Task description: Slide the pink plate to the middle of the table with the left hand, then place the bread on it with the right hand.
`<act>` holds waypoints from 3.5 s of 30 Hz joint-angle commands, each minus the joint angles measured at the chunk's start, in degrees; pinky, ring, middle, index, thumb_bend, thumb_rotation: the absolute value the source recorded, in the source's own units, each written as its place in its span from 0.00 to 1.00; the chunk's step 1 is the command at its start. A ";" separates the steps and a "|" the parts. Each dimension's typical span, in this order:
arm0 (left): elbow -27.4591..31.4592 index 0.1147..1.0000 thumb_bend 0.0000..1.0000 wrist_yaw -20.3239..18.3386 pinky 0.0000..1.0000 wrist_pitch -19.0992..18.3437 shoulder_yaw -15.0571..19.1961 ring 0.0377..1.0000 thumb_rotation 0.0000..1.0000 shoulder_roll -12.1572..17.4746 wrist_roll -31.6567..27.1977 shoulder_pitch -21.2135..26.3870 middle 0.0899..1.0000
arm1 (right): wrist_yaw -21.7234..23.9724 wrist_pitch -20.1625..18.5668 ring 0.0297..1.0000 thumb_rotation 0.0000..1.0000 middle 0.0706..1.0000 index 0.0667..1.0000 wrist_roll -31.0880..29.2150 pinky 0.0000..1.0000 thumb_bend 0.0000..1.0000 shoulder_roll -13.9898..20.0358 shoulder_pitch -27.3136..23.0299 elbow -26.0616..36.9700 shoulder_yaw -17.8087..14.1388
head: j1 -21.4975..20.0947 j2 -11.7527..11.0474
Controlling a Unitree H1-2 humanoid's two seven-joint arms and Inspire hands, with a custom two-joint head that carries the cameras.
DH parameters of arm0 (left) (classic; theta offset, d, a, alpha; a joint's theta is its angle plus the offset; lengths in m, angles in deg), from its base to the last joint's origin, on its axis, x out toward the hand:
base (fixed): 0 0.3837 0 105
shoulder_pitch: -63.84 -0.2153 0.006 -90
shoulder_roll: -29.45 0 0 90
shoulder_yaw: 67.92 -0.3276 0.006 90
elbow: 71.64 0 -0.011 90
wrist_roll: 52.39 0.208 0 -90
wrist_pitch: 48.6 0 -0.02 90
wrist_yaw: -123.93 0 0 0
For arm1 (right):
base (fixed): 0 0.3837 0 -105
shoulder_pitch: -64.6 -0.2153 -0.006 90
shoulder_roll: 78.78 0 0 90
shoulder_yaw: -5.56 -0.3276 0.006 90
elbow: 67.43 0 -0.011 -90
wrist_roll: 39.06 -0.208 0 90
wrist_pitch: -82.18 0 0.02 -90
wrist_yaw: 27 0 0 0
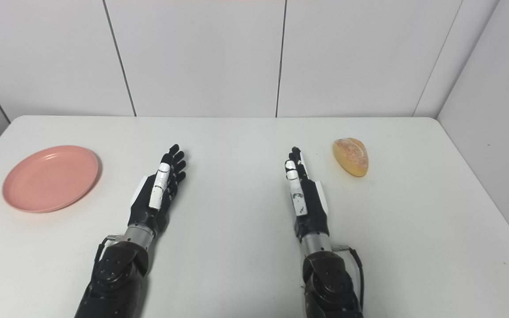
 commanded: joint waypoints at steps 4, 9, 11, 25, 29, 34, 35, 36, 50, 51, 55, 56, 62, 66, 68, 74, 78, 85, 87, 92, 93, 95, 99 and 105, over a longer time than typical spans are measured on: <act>1.03 1.00 0.62 -0.35 1.00 1.12 -0.26 1.00 1.00 0.08 0.44 1.84 1.00 | 0.56 0.95 1.00 0.98 1.00 1.00 -0.02 1.00 0.69 0.02 -1.83 1.34 0.18 | 0.17 0.07; 1.43 1.00 0.60 -0.31 1.00 0.71 -0.16 1.00 1.00 -0.11 0.14 1.80 1.00 | 0.67 1.25 1.00 0.98 1.00 1.00 0.04 1.00 0.70 0.21 -1.90 1.07 0.24 | 0.17 0.07; 1.40 1.00 0.60 -0.30 1.00 0.81 -0.18 1.00 1.00 -0.06 0.23 1.82 1.00 | 0.51 0.75 1.00 0.98 1.00 1.00 -0.01 1.00 0.70 0.10 -1.86 1.31 0.21 | 0.15 0.06; 0.75 1.00 0.63 0.16 1.00 1.19 -0.74 1.00 1.00 -0.26 1.45 2.00 1.00 | 0.78 0.89 1.00 0.98 1.00 1.00 -0.32 1.00 0.69 0.62 -1.70 1.28 -0.05 | 5.88 -0.72; -0.13 1.00 0.66 0.38 1.00 2.44 -1.76 1.00 1.00 -0.98 2.82 1.89 1.00 | 1.72 2.43 1.00 0.97 1.00 1.00 -1.40 1.00 0.69 1.81 -1.18 0.88 -0.66 | 11.83 -2.40; -2.77 1.00 0.62 2.27 1.00 4.93 -2.57 1.00 1.00 -2.74 4.53 2.27 1.00 | 3.82 2.49 1.00 0.97 1.00 1.00 -4.68 1.00 0.69 3.62 -0.70 0.03 -2.23 | 19.47 -4.71; -3.36 1.00 0.62 2.62 1.00 5.32 -2.42 1.00 1.00 -3.24 4.35 2.43 1.00 | 3.99 2.84 1.00 0.96 1.00 1.00 -5.00 1.00 0.69 3.89 -0.68 -0.34 -2.55 | 20.64 -5.19; -3.78 1.00 0.61 2.92 1.00 5.82 -2.32 1.00 1.00 -3.57 4.25 2.54 1.00 | 4.11 3.38 1.00 0.95 1.00 1.00 -5.22 1.00 0.70 4.04 -0.69 -0.69 -2.76 | 20.79 -5.26; -4.01 0.99 0.65 6.75 1.00 7.26 -0.71 1.00 1.00 -4.00 6.23 3.99 0.99 | 4.75 1.69 1.00 0.94 1.00 1.00 -6.09 1.00 0.77 4.77 -0.68 -1.47 -3.44 | 21.33 -6.32; -3.53 0.98 0.65 7.02 1.00 7.05 -0.14 1.00 1.00 -4.10 5.89 4.10 0.98 | 4.74 1.97 1.00 0.94 1.00 1.00 -6.08 1.00 0.77 4.77 -0.74 -1.66 -3.48 | 21.33 -6.32; -0.81 0.98 0.64 7.47 1.00 4.76 1.58 1.00 1.00 -3.57 5.62 4.58 0.98 | 4.48 1.89 1.00 0.94 1.00 1.00 -5.83 1.00 0.78 4.80 -0.89 -1.83 -3.53 | 21.36 -6.25; -0.39 0.99 0.64 7.27 1.00 4.60 2.14 1.00 1.00 -3.35 4.99 4.87 0.99 | 4.38 1.54 1.00 0.93 1.00 1.00 -5.78 1.00 0.78 4.77 -0.89 -1.67 -3.50 | 21.30 -6.22; 1.46 0.96 0.71 9.33 1.00 3.24 8.24 0.98 1.00 -3.56 -0.62 8.24 0.96 | 4.39 1.56 1.00 0.93 1.00 1.00 -6.18 1.00 0.78 4.61 -0.95 -1.53 -3.67 | 21.35 -6.12; 1.25 0.92 0.72 9.74 1.00 3.04 10.82 0.94 1.00 -2.09 -2.56 9.87 0.92 | 4.01 1.51 1.00 0.93 1.00 1.00 -5.83 1.00 0.78 4.45 -1.00 -1.49 -3.69 | 21.42 -6.12; 0.66 0.88 0.71 11.23 0.96 4.50 12.21 0.91 1.00 -1.64 -2.81 10.82 0.89 | 4.21 1.17 1.00 0.93 1.00 1.00 -5.74 1.00 0.78 4.62 -0.97 -1.34 -3.57 | 21.42 -6.12; 1.58 0.83 0.77 13.17 0.87 4.78 15.00 0.85 1.00 0.68 -3.02 12.26 0.83 | 4.22 1.37 1.00 0.94 1.00 1.00 -5.69 1.00 0.77 4.51 -0.89 -1.33 -3.54 | 21.40 -6.39; 2.08 0.78 0.76 15.23 0.80 5.13 17.22 0.80 1.00 2.06 -3.40 13.33 0.79 | 4.47 1.41 1.00 0.94 1.00 1.00 -5.61 1.00 0.78 4.76 -0.86 -1.35 -3.45 | 21.53 -6.55; 1.17 0.71 0.76 18.62 0.76 6.94 19.39 0.75 1.00 5.18 -2.03 14.43 0.72 | 4.61 1.93 1.00 0.93 1.00 1.00 -5.96 1.00 0.77 4.74 -0.84 -1.60 -3.64 | 21.74 -6.49; 1.26 0.70 0.76 19.11 0.74 6.70 19.83 0.74 1.00 6.09 -1.97 14.57 0.72 | 4.79 1.74 1.00 0.94 1.00 1.00 -5.88 1.00 0.77 4.90 -0.68 -1.37 -3.50 | 21.74 -6.49; 2.08 0.70 0.75 20.91 0.73 4.95 20.97 0.72 1.00 8.90 -0.68 14.09 0.70 | 4.94 1.80 1.00 0.93 1.00 1.00 -6.03 1.00 0.77 4.92 -0.76 -1.60 -3.56 | 21.95 -6.66; 2.23 0.70 0.75 21.14 0.74 4.81 20.99 0.73 1.00 9.31 -0.38 13.97 0.70 | 4.94 1.80 1.00 0.93 1.00 1.00 -6.04 1.00 0.77 4.93 -0.77 -1.64 -3.58 | 21.95 -6.66; 2.63 0.71 0.75 21.35 0.74 4.52 21.26 0.74 1.00 10.31 -0.29 13.66 0.71 | 5.10 2.33 1.00 0.94 1.00 1.00 -6.03 1.00 0.76 5.05 -0.81 -1.86 -3.58 | 22.02 -6.74; 1.64 0.73 0.75 22.26 0.75 5.39 21.65 0.75 1.00 13.15 1.83 12.70 0.73 | 5.28 2.19 1.00 0.94 1.00 1.00 -6.13 1.00 0.76 5.09 -0.84 -1.85 -3.62 | 22.17 -6.79; 1.38 0.70 0.75 23.33 0.73 5.31 22.51 0.72 1.00 14.95 2.35 12.12 0.70 | 5.45 2.11 1.00 0.93 1.00 1.00 -6.44 1.00 0.77 5.02 -1.01 -2.20 -3.81 | 22.36 -6.75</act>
